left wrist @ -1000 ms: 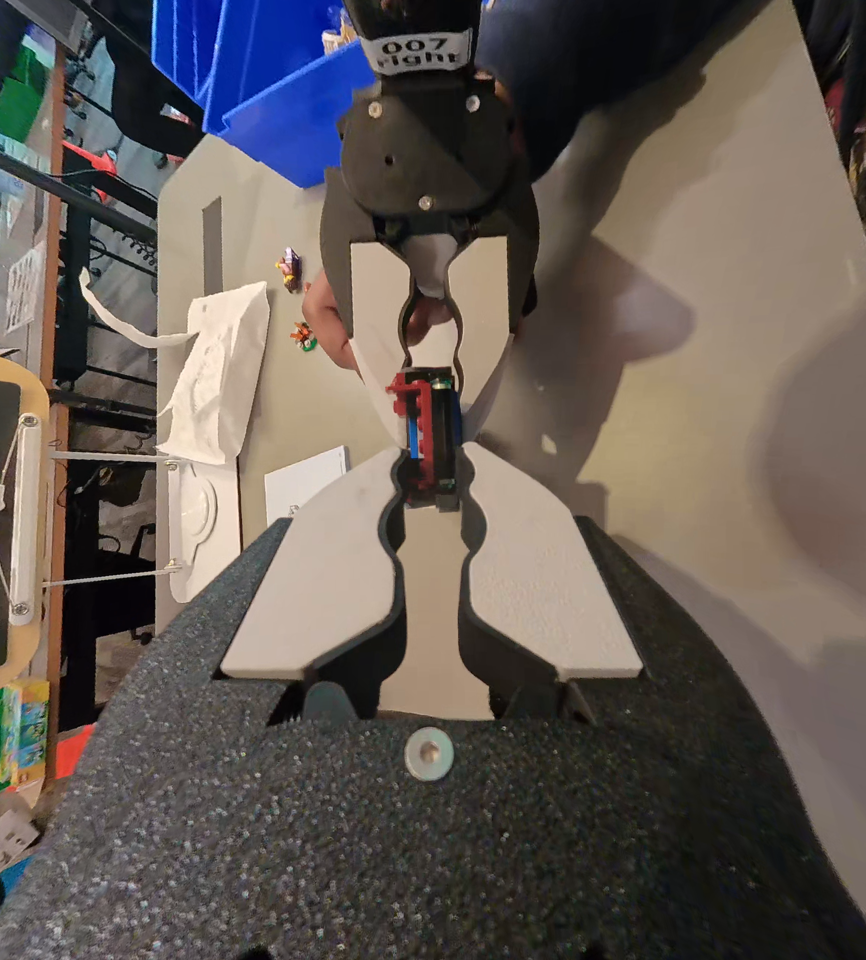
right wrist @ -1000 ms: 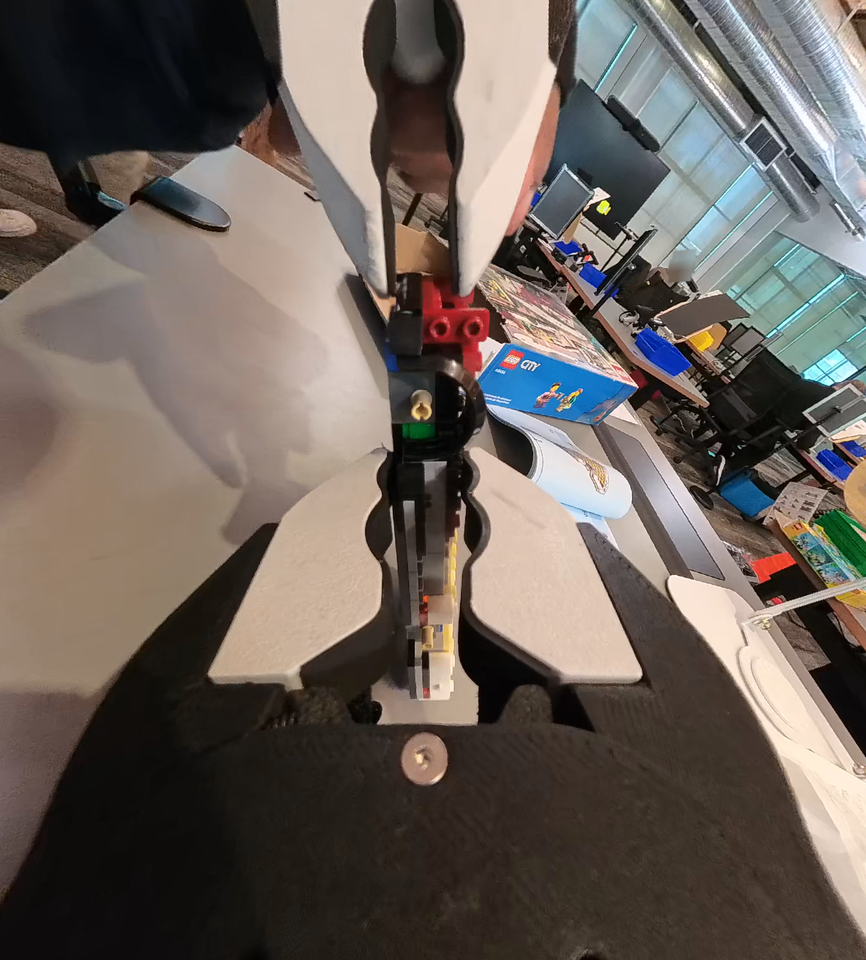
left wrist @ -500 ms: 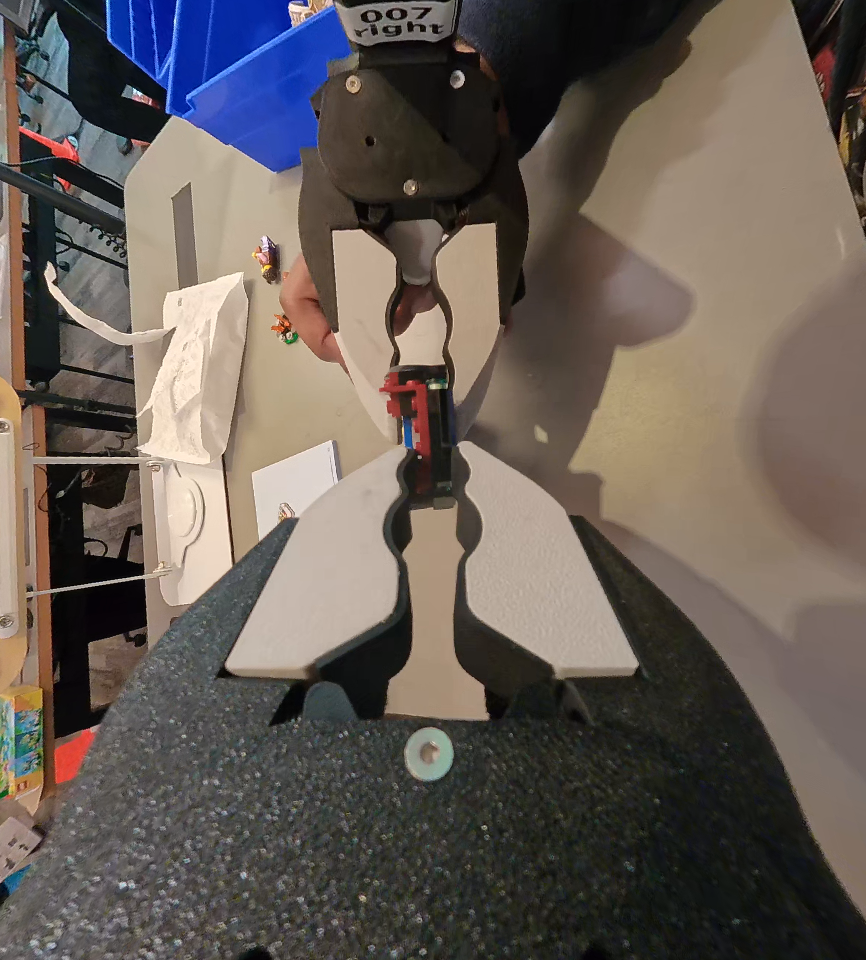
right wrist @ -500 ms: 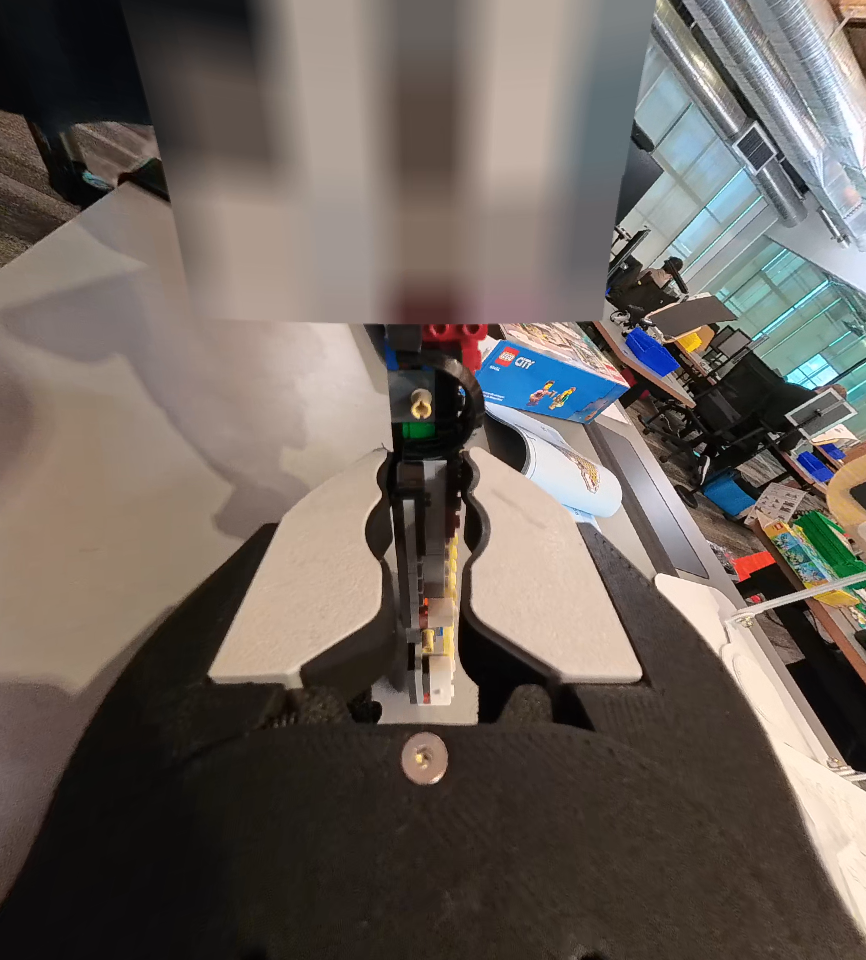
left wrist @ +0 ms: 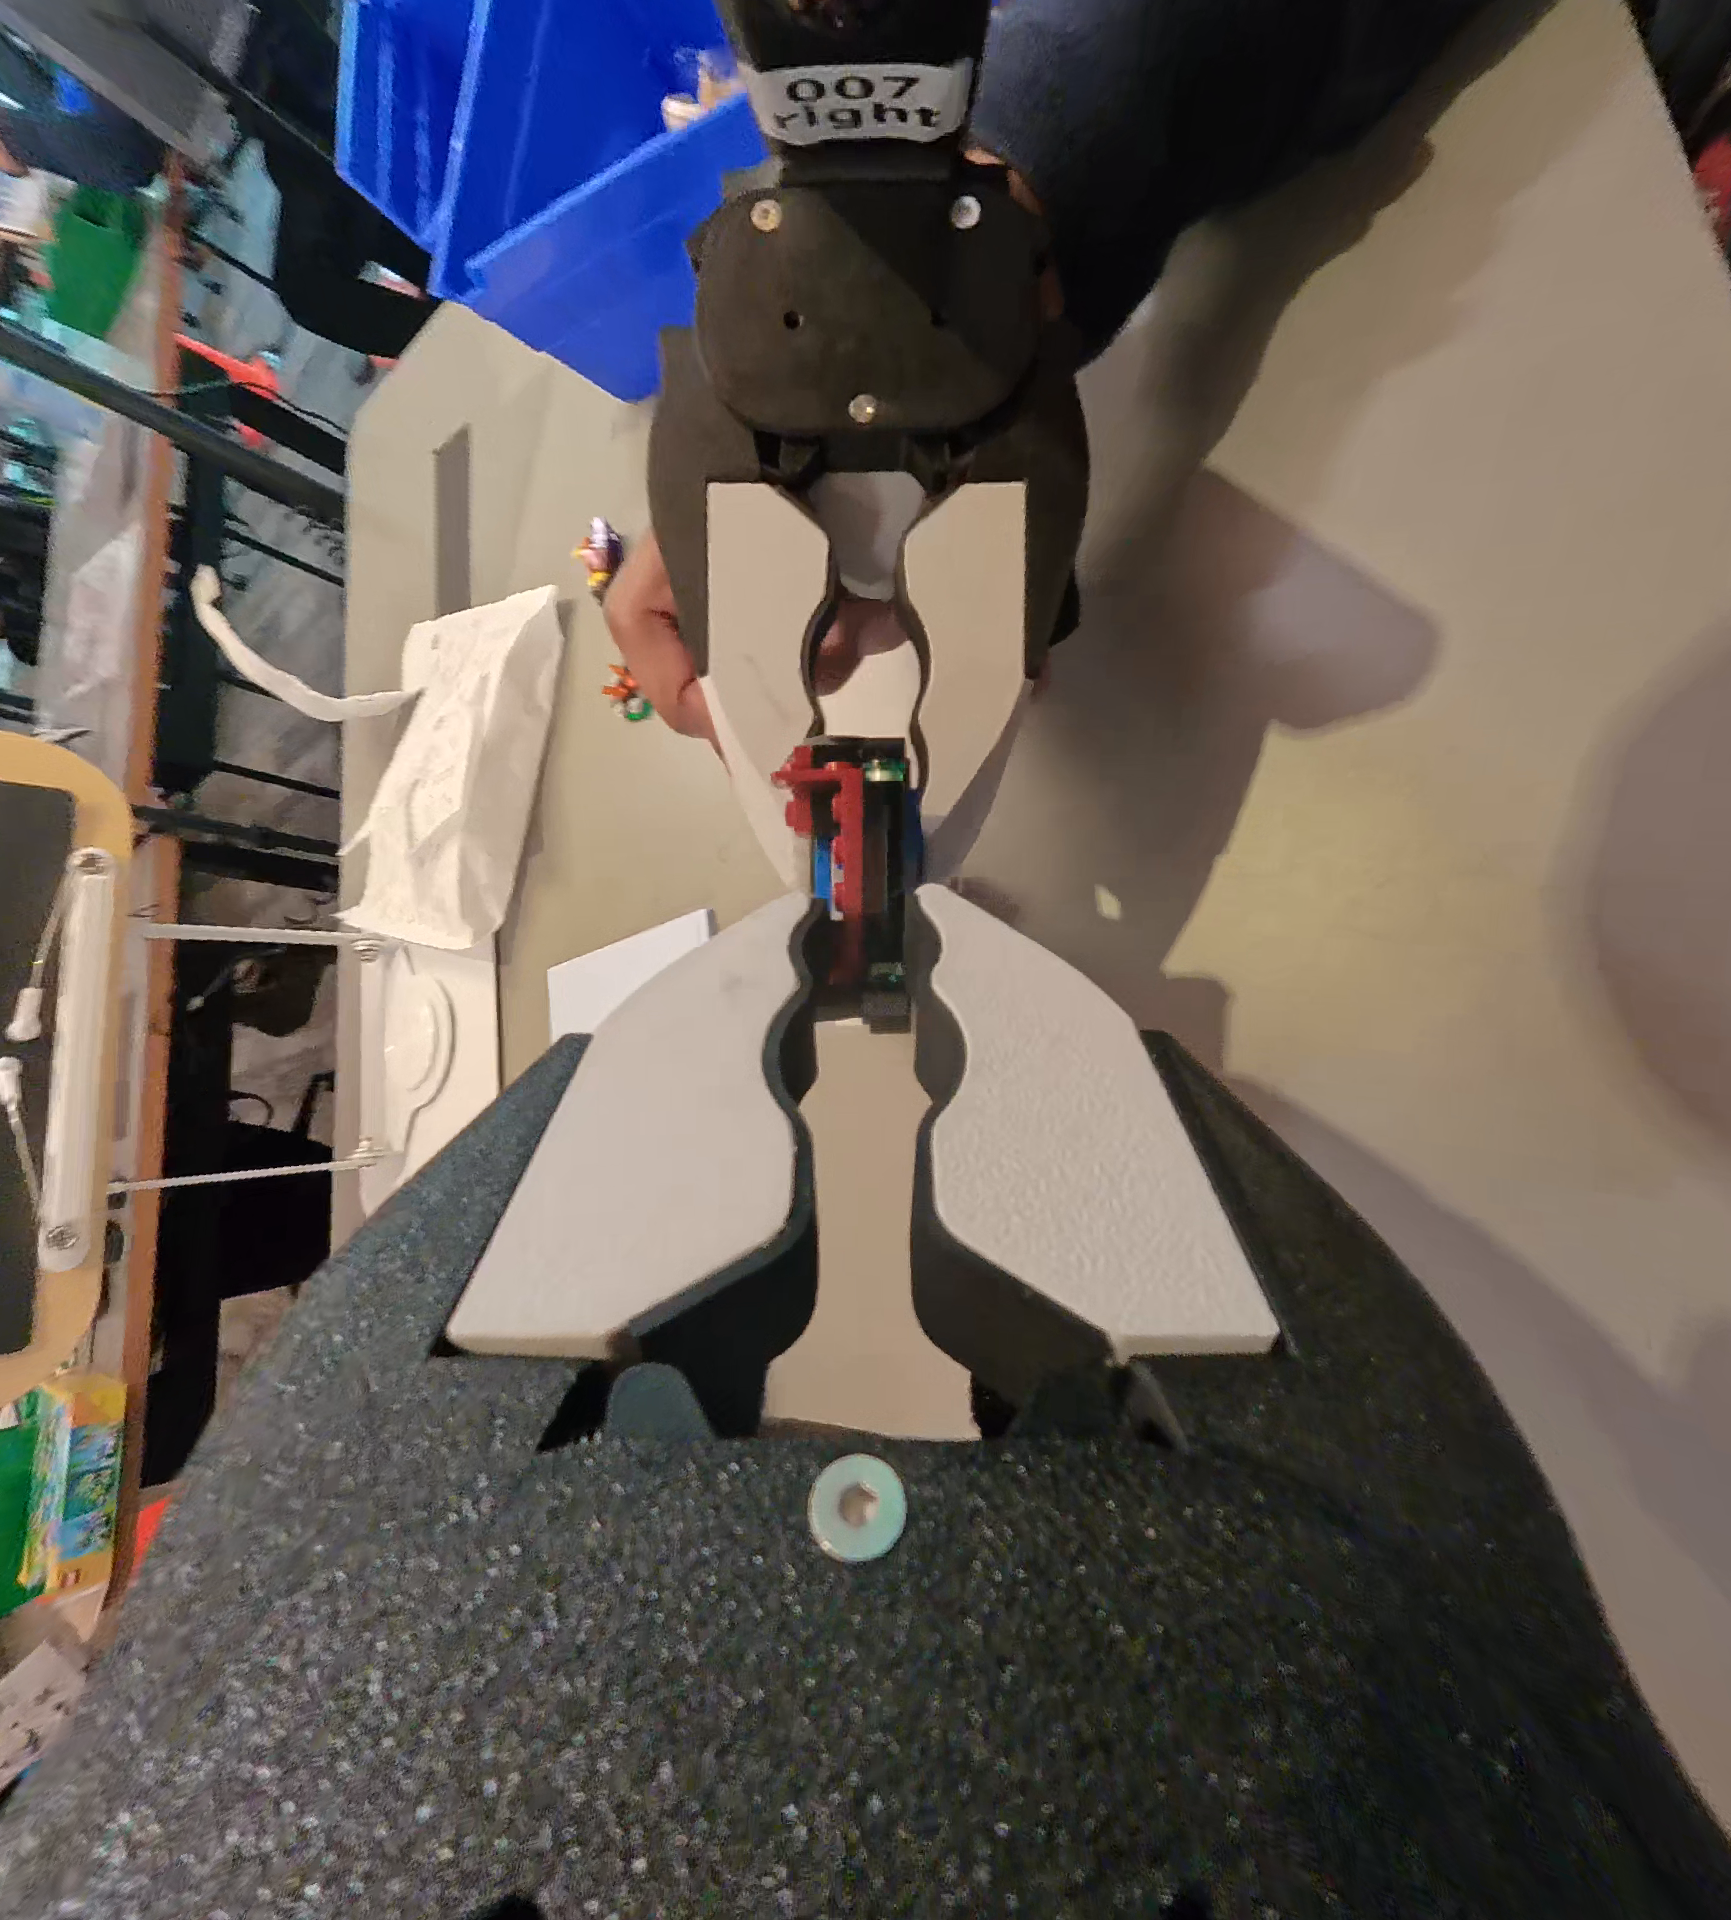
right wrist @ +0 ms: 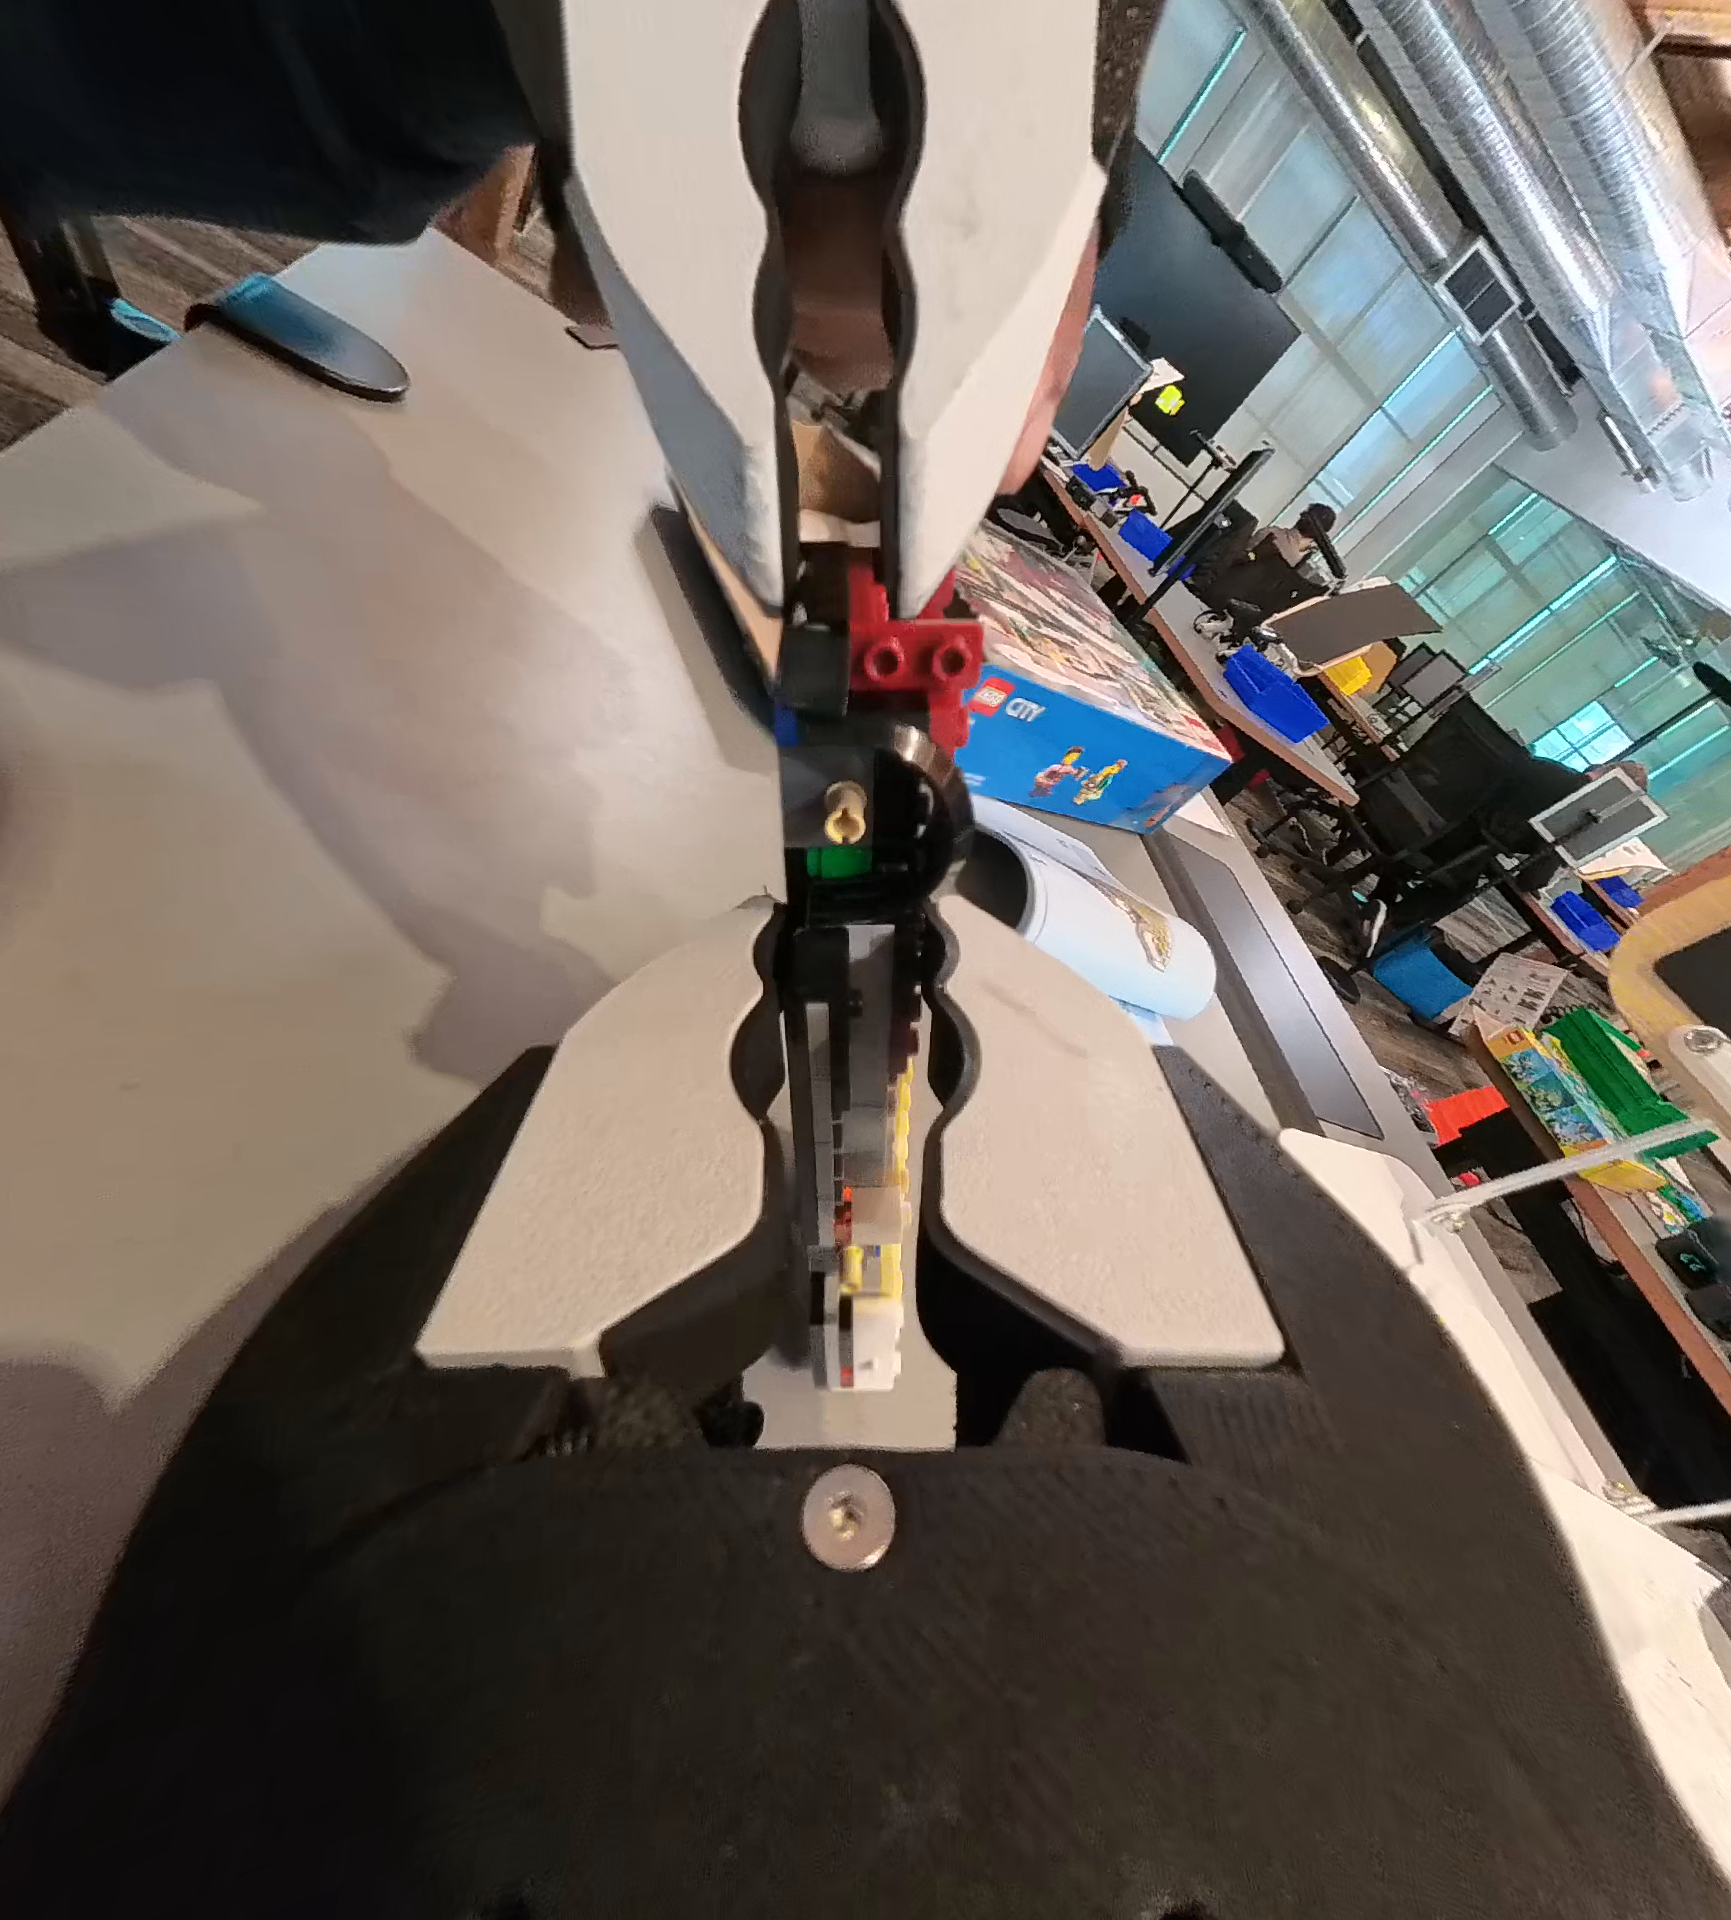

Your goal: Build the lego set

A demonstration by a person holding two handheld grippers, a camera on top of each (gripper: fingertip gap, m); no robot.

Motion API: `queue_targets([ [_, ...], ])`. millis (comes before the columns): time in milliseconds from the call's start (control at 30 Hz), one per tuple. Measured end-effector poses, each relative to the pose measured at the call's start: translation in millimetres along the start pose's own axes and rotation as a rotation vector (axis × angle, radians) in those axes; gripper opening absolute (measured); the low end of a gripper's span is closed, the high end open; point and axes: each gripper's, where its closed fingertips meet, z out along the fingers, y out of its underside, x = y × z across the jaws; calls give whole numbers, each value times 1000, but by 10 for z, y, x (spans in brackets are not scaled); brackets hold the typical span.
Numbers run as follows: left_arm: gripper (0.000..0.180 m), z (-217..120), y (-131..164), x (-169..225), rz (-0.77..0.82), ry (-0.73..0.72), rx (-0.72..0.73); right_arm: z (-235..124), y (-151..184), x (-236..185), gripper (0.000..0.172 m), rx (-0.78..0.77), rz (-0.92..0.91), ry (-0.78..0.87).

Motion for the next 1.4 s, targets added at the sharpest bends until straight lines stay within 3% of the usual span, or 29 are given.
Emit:
queue_targets([
  [67, 32, -43, -56, -76, -48, -54, 76, 0, 43, 12, 23, -29, -38, 15],
  [200, 40, -222, -119, -271, -195, -156, 310, 32, 185, 8, 23, -126, -172, 61],
  [300, 40, -195, 85, -425, -330, -230, 375, 70, 289, -3, 23, -196, -254, 91],
  [533, 41, 365, 758, -449, -429, -299, 274, 144, 615, -197, 25, -360, -560, 86],
  [667, 40, 568, 972, -398, -417, -336, 237, 115, 829, -306, 27, -457, -675, 38],
  [1167, 40, 729, 1202, -288, -429, -331, 112, -136, 1000, -215, 42, -687, -541, -53],
  [1400, 40, 920, 1278, -37, -347, -198, -28, -277, 1143, -51, 43, -762, -490, -32],
])
